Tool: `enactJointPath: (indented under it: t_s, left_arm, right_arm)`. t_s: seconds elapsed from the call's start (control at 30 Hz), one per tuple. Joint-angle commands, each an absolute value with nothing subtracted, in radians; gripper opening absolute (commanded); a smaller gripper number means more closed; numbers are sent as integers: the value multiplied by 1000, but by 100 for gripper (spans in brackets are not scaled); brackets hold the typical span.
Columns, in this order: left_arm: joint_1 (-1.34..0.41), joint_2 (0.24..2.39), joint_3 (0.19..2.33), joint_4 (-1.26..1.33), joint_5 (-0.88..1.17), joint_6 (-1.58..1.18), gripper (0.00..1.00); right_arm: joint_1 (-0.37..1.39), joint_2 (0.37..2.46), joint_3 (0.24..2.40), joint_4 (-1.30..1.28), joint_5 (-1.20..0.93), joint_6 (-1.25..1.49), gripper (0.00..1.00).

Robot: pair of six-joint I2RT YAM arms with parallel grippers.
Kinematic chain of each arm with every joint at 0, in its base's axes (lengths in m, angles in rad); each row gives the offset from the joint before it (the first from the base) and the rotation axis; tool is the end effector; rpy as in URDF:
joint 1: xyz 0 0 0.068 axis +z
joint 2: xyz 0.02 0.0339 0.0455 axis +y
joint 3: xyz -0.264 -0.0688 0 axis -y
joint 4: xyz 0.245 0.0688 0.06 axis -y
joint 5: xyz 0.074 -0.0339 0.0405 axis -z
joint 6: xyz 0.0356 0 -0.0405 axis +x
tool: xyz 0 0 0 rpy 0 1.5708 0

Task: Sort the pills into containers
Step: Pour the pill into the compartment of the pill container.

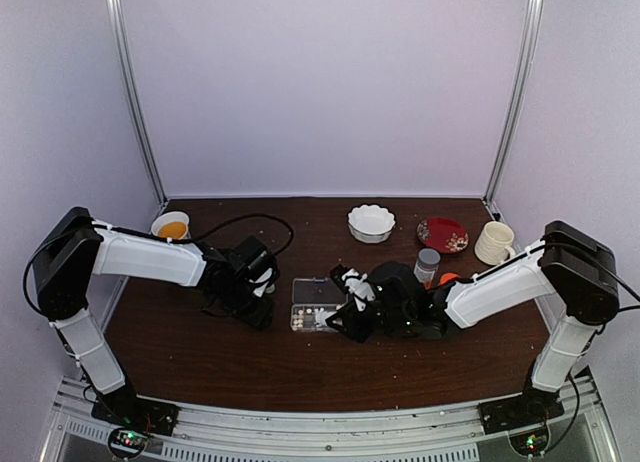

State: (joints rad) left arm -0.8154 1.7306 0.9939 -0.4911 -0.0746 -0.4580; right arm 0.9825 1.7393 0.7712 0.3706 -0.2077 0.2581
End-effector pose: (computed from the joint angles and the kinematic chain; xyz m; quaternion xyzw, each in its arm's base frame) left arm 0.2217 -0.2316 0.1509 0.1688 0.9701 -0.0718 0.1590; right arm 0.1840 0.2890 0.1447 -0.3568 0.8049 0.3449 0.3252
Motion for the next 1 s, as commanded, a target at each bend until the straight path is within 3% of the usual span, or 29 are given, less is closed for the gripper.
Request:
enactJointPath:
  t_s: [0.0, 0.17, 0.27, 0.37, 0.47, 0.57, 0.67, 0.77, 0.87, 0.97]
  left_arm:
    - [-820, 1751, 1023, -488, -84, -456, 51]
    - [-821, 1753, 1025, -488, -84, -456, 50]
    - [-821, 1753, 1023, -488, -84, -457, 49]
    - [-822, 1754, 1025, -489, -83, -456, 49]
    - [-821, 1752, 1023, -491, -84, -457, 49]
    - [-821, 1752, 1024, -492, -84, -456, 49]
    - [-821, 1753, 1023, -493, -85, -457, 49]
    - [-821, 1753, 1025, -494, -84, -457, 49]
    - [-821, 1752, 1023, -494, -86, -457, 49]
    - [-821, 1753, 1025, -496, -85, -456, 48]
  right_arm:
    - [989, 1712, 776, 365, -177, 252, 1]
    - [989, 1700, 744, 423, -192, 262, 0]
    - [991, 1716, 791, 331, -192, 243, 0]
    - [991, 1688, 721, 459, -191, 272, 0]
    - [991, 1699, 775, 354, -192, 242, 0]
    - [990, 1675, 717, 456, -189, 266, 0]
    - [991, 1704, 787, 328, -180, 236, 0]
    - [991, 1680, 710, 472, -193, 271, 0]
    - [991, 1705, 779, 334, -181, 245, 0]
    - [991, 1685, 716, 464, -195, 273, 0]
